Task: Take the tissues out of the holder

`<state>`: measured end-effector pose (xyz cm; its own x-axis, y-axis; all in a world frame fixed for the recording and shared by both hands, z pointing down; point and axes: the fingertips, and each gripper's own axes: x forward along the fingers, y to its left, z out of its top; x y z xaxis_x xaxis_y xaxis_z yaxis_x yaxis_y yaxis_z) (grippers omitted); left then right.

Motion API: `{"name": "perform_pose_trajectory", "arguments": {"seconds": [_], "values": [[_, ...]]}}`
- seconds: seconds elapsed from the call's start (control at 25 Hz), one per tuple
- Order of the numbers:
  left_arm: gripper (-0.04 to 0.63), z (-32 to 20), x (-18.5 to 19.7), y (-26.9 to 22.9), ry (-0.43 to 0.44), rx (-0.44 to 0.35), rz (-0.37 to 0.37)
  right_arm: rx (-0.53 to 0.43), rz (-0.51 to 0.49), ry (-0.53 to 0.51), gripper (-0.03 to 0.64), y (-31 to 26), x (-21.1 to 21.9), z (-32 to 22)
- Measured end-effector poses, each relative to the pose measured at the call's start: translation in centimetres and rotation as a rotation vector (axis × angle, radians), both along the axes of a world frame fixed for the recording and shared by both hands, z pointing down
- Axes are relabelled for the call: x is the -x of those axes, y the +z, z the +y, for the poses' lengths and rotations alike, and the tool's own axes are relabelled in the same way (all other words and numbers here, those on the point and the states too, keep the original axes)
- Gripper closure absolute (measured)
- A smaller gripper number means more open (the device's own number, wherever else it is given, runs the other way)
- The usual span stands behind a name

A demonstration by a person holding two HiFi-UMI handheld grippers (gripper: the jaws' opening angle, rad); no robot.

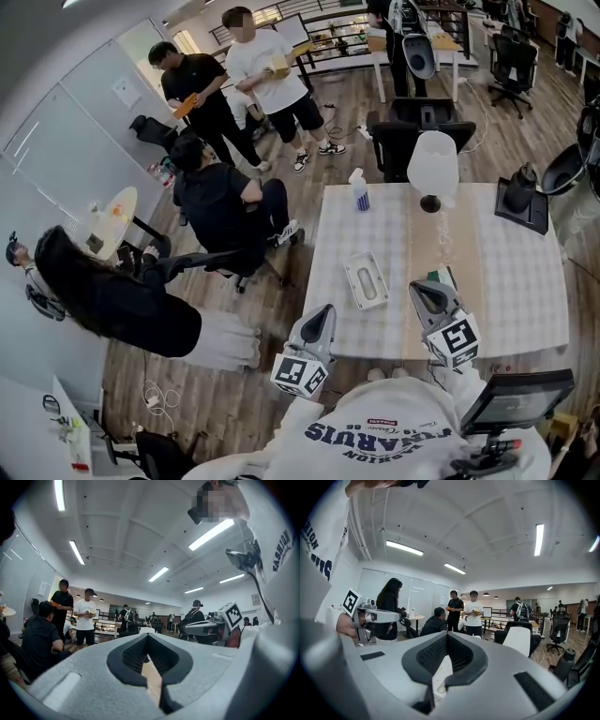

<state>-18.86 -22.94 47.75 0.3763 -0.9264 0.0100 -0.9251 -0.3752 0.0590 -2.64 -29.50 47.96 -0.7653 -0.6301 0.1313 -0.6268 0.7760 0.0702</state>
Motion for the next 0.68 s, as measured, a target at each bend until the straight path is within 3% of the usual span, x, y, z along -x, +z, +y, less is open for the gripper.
{"name": "perform_pose_trajectory", "arguments": {"seconds": [0.68], "values": [[0.591,0.42,0.1,0.04,0.02,-0.009,0.009,0.029,0.014,0.026,0.611,0.83,-0.48,0.16]]}}
